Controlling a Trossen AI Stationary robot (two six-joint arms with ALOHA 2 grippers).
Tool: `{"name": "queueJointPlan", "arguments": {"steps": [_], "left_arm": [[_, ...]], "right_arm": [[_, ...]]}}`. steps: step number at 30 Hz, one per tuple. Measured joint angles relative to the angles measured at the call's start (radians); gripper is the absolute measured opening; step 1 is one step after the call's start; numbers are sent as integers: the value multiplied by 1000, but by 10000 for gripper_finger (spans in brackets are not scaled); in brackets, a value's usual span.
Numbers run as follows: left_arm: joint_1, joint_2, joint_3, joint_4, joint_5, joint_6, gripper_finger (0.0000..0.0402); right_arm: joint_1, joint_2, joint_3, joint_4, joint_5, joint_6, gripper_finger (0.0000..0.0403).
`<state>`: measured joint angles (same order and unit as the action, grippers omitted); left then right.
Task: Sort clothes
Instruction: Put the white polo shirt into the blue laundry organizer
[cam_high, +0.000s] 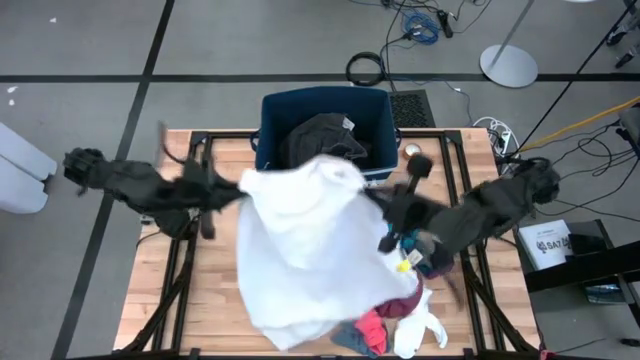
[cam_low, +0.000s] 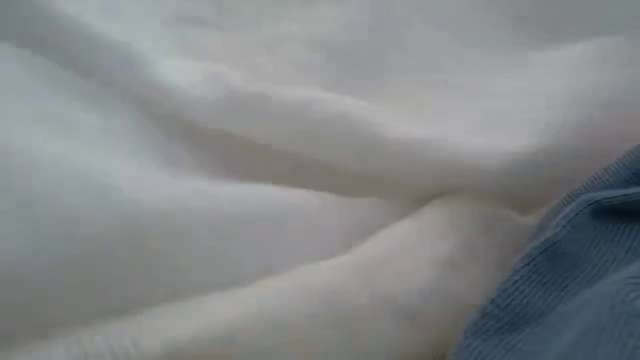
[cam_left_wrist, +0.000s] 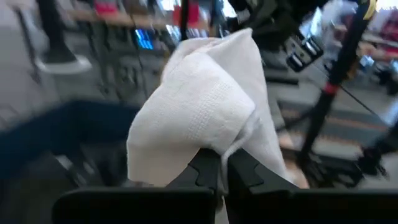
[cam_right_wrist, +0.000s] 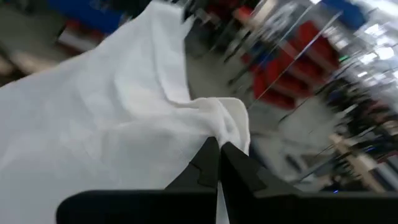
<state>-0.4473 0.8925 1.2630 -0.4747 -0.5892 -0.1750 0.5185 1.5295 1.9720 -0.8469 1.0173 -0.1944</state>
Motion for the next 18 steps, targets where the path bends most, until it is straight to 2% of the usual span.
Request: {"name": "queueJointPlan", "arguments": {"steps": [5, 8, 12, 15, 18], "left_arm": [[3, 9, 169, 2, -128, 177, 8], [19, 22, 284, 1, -162, 280, 8], [33, 53, 471, 3, -156, 382, 8], [33, 91, 609, 4, -132, 445, 8], [33, 124, 699, -3, -48, 469, 8]], "right_arm": [[-82, -1, 132, 238, -9, -297, 0], [-142, -1, 168, 407, -73, -464, 0], [-206, 0, 209, 628, -204, -614, 0], [-250, 2, 245, 716, -352, -611, 0], [-296, 1, 264, 721, -492, -457, 1]]}}
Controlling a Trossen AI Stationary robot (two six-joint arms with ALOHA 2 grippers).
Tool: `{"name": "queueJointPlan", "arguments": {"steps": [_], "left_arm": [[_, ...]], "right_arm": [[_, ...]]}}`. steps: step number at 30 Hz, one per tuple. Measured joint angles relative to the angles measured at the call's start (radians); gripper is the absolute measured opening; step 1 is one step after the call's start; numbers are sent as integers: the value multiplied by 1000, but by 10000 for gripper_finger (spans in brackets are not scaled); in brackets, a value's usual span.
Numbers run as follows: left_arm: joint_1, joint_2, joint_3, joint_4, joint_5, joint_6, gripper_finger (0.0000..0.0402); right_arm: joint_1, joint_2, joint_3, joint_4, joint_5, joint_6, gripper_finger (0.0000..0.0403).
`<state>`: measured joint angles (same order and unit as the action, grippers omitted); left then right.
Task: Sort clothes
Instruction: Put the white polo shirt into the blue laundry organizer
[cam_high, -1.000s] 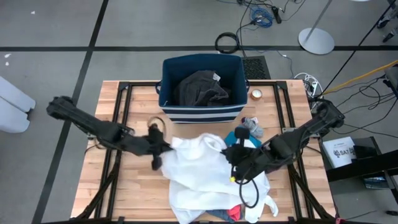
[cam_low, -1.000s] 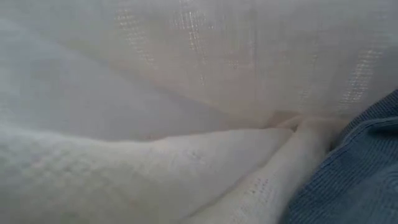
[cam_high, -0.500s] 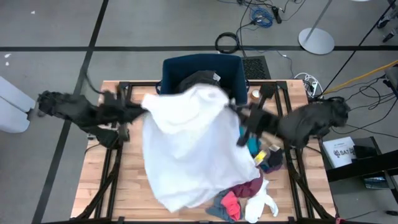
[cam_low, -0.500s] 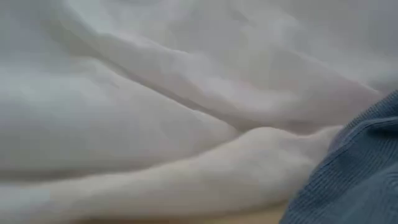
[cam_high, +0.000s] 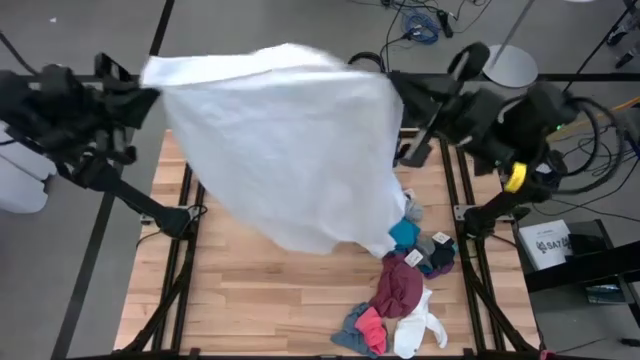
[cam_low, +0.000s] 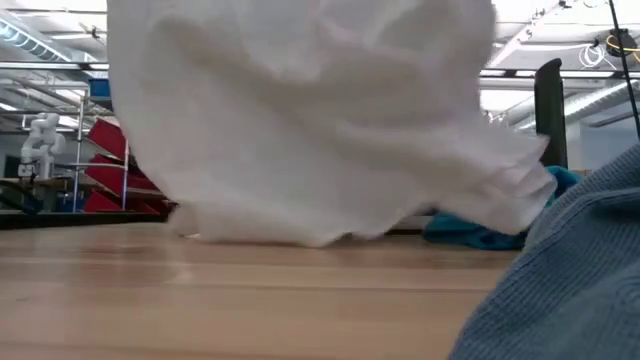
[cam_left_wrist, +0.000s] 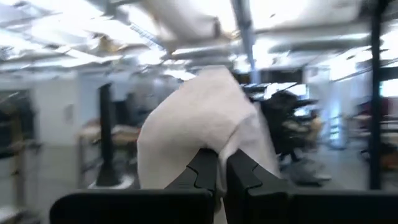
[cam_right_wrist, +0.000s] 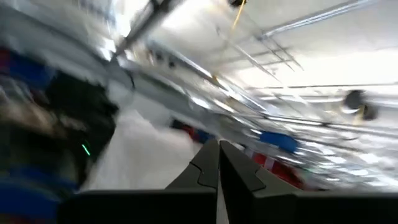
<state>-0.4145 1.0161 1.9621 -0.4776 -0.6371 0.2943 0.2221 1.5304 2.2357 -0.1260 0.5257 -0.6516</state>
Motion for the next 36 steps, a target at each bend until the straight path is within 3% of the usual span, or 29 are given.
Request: {"name": "queueJointPlan", "arguments": {"steps": [6, 14, 19, 23, 28, 36], "left_arm": [[0, 25, 25, -180, 289, -108, 8], [-40, 126, -51, -354, 348, -260, 8], [-97, 209, -104, -411, 349, -314, 8], [-137, 260, -105, -460, 343, -360, 8], [-188, 271, -106, -529, 295, -428, 8], [-209, 248, -105, -578, 236, -523, 8]], "right_arm": [[16, -2, 1, -286, -81, 260, 1], [215, 2, -20, -657, -50, 557, 1], [360, 6, -192, -879, -46, 820, 1], [419, 6, -479, -749, 18, 958, 0], [384, 9, -843, -331, -14, 916, 14], [281, 31, -1069, -86, -27, 694, 122]]}}
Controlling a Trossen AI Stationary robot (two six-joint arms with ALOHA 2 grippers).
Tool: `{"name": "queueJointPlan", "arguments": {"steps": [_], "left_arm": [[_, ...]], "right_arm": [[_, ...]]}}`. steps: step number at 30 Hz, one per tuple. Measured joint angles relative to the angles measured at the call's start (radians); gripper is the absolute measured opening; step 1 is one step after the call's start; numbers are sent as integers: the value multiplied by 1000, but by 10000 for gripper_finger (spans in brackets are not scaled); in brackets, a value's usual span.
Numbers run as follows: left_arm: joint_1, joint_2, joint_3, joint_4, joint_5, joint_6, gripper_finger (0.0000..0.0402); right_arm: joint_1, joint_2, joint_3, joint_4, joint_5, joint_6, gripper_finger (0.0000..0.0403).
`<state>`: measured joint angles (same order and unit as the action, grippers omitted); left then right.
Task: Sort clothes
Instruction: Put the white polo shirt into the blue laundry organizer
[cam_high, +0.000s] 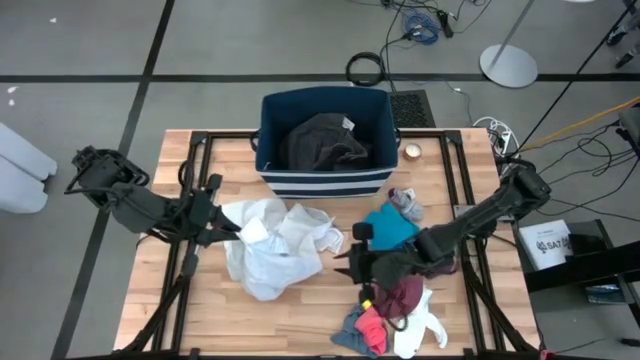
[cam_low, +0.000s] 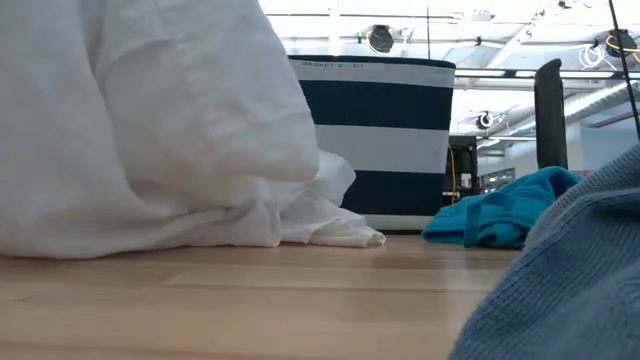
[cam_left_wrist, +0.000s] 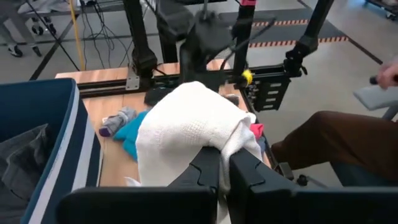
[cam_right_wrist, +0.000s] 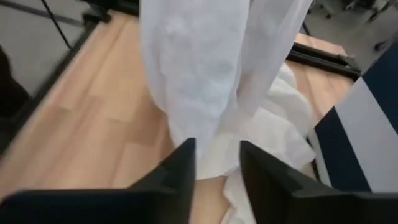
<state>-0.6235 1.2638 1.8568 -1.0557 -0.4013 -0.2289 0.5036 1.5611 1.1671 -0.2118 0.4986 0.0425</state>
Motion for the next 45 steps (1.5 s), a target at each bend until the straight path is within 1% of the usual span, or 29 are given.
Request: {"name": "queueJointPlan", "arguments": {"steps": [2, 4, 7, 8, 11, 12, 15, 17, 21, 23, 24, 25, 26, 27, 28, 31, 32, 35, 38, 40, 42, 45], "left_arm": [[-1, 0, 0, 0, 0, 0, 8], [0, 1, 0, -2, 0, 0, 8], [0, 1, 0, -3, -1, -1, 8], [0, 1, 0, -3, -3, -2, 8], [0, 1, 0, -3, -21, -2, 8], [0, 1, 0, -3, -22, -2, 8], [0, 1, 0, -2, -25, -2, 8], [0, 1, 0, -2, -25, -2, 8], [0, 1, 0, -2, -25, -2, 8], [0, 1, 0, -2, -25, -2, 8], [0, 1, 0, -2, -25, -2, 8], [0, 1, 0, -3, -25, -2, 8], [0, 1, 0, -7, -25, -2, 8], [0, 1, 0, -10, -25, -3, 8], [0, 1, 0, -12, -25, -8, 8], [-1, 1, 0, -30, -25, -21, 7], [-1, 1, 0, -38, -25, -21, 7], [-1, 1, 0, -39, -25, -20, 7], [-1, 1, 0, -40, -24, -20, 7], [-2, -4, 0, -47, -24, -20, 7], [-8, -11, 1, -50, -25, -16, 7], [-24, -21, 31, -34, -47, 32, 7]], "right_arm": [[-14, 35, -10, 78, 3, -17, 159], [-30, 73, -3, 137, 2, 16, 197], [-59, 123, 29, 78, -12, 124, 251], [-70, 134, 38, 56, -33, 167, 266], [-104, 156, 48, 83, -175, 209, 301], [-112, 164, 48, 103, -206, 211, 309], [-132, 193, 49, 121, -218, 220, 324], [-149, 212, 49, 146, -226, 235, 328], [-179, 265, 49, 251, -264, 255, 327], [-189, 283, 49, 281, -275, 264, 318], [-193, 290, 49, 291, -287, 263, 307], [-196, 292, 49, 299, -315, 259, 290], [-197, 293, 49, 300, -334, 256, 265], [-198, 291, 49, 306, -353, 256, 232], [-195, 284, 49, 311, -377, 254, 191], [-190, 246, 49, 305, -434, 231, 47], [-186, 229, 49, 303, -437, 224, 26], [-178, 151, 60, 282, -425, 198, 7], [-153, 51, 110, 234, -415, 130, 2], [-132, -14, 161, 207, -408, 71, 1], [-107, -67, 211, 180, -377, 1, 1], [-87, -123, 298, 181, -365, -115, 1]]}}
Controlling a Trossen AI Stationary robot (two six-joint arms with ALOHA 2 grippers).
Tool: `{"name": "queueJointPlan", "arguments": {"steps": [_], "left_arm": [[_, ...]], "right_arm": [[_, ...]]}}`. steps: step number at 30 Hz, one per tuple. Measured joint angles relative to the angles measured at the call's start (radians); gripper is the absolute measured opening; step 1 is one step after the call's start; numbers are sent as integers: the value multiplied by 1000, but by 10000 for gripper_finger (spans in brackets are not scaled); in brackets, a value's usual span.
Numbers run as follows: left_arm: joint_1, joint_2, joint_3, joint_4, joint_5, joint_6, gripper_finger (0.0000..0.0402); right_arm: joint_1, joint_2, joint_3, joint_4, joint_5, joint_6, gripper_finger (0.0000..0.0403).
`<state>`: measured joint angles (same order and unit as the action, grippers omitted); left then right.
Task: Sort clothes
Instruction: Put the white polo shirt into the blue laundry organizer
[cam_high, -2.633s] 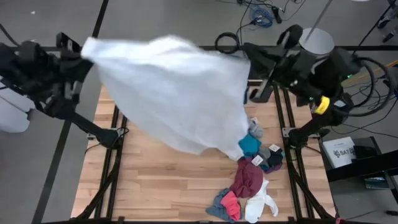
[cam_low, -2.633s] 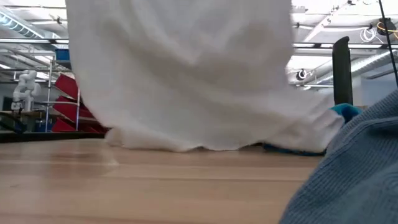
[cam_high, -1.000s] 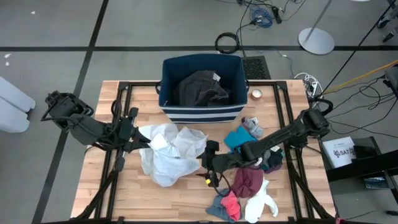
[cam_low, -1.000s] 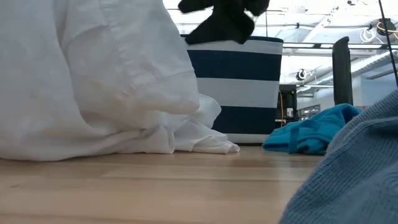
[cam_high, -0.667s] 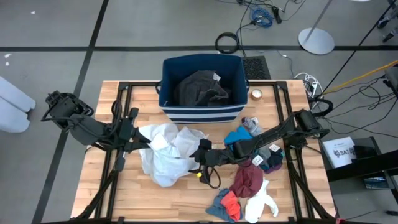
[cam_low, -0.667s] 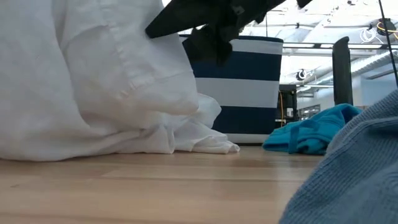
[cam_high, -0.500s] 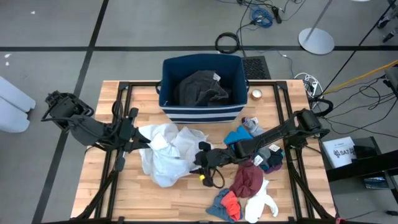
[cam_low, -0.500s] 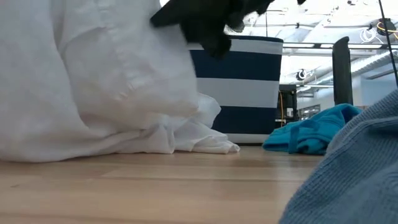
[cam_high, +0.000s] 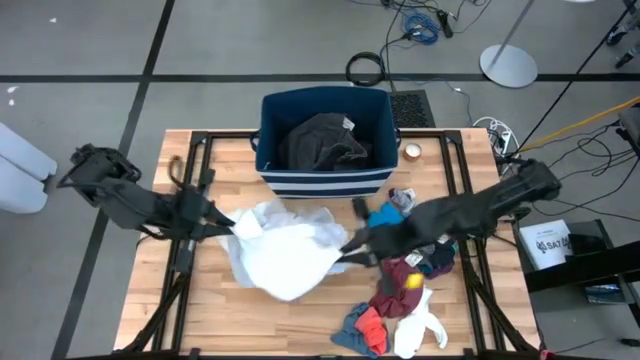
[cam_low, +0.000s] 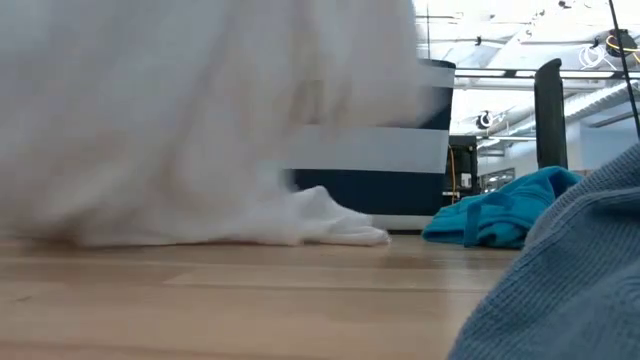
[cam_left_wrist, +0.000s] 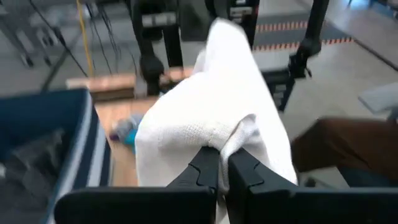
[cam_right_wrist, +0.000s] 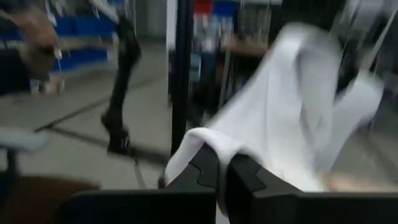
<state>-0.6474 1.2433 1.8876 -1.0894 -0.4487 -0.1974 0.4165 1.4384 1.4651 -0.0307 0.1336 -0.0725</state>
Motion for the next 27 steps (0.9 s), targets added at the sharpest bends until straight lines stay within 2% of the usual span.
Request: {"name": "queueJointPlan", "arguments": {"steps": [7, 12, 18, 23, 27], "left_arm": [[-54, -17, 112, 90, -184, 209, 7], [-44, -24, 174, 87, -286, 301, 7], [-8, -48, 255, 86, -371, 420, 7], [12, -68, 337, 114, -354, 442, 7], [12, -82, 357, 150, -167, 405, 7]], "right_arm": [[-66, -33, 261, -108, 60, -168, 0], [-196, 10, 422, -228, 65, -157, 0], [-364, 83, 582, -288, 50, -141, 0], [-431, 117, 681, -273, -107, -74, 0], [-387, 116, 691, -288, -183, -9, 0]]}}
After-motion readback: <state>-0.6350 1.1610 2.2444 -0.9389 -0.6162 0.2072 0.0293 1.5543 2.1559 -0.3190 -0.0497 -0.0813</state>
